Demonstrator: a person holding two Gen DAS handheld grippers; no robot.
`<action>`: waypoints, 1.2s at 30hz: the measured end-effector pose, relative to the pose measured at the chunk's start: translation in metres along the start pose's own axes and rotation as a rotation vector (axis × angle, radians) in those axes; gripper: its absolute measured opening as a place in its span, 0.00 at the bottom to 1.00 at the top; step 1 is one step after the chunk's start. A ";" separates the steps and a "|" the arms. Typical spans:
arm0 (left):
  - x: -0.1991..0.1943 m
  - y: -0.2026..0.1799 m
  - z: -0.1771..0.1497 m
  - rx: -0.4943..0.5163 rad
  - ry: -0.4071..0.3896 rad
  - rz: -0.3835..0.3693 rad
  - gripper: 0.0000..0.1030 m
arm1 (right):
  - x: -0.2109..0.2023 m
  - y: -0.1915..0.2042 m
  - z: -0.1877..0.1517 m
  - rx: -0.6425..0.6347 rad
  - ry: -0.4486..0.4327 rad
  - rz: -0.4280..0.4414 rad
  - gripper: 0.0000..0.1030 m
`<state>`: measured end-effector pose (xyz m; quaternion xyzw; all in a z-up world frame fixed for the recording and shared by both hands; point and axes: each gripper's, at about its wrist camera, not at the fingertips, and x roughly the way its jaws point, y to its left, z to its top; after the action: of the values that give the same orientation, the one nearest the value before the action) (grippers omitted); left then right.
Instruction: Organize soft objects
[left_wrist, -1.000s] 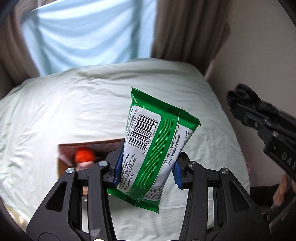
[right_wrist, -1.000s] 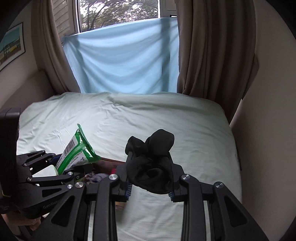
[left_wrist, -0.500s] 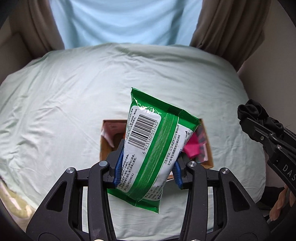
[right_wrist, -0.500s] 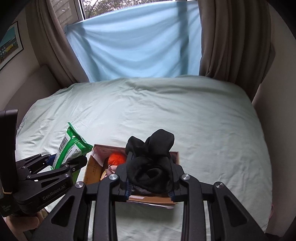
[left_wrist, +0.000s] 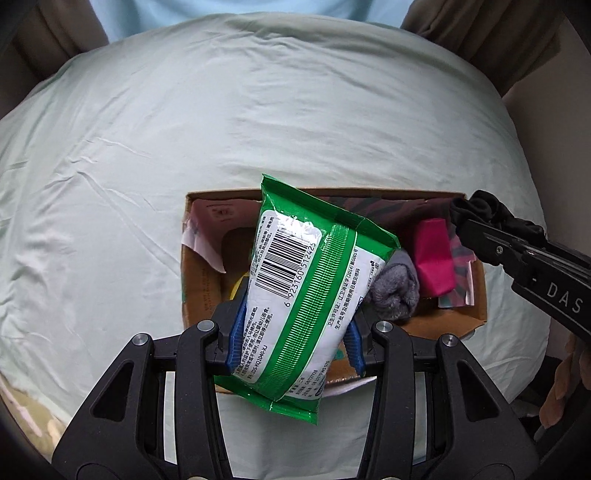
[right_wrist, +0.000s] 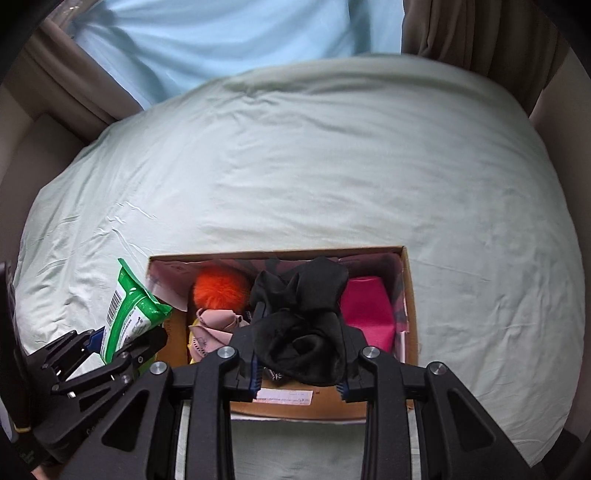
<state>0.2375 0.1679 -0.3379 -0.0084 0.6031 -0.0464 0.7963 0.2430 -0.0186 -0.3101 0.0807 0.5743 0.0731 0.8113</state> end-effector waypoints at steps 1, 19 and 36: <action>0.007 -0.001 0.001 0.004 0.011 -0.001 0.39 | 0.011 -0.002 0.003 0.004 0.025 0.003 0.27; 0.034 -0.025 -0.008 0.093 0.061 0.058 1.00 | 0.073 -0.023 0.030 0.095 0.191 0.068 0.98; -0.051 -0.025 -0.022 0.050 -0.077 0.054 1.00 | -0.001 -0.019 0.013 0.050 0.063 0.074 0.98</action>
<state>0.2013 0.1477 -0.2931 0.0263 0.5708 -0.0396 0.8197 0.2557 -0.0379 -0.3089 0.1196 0.5977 0.0912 0.7875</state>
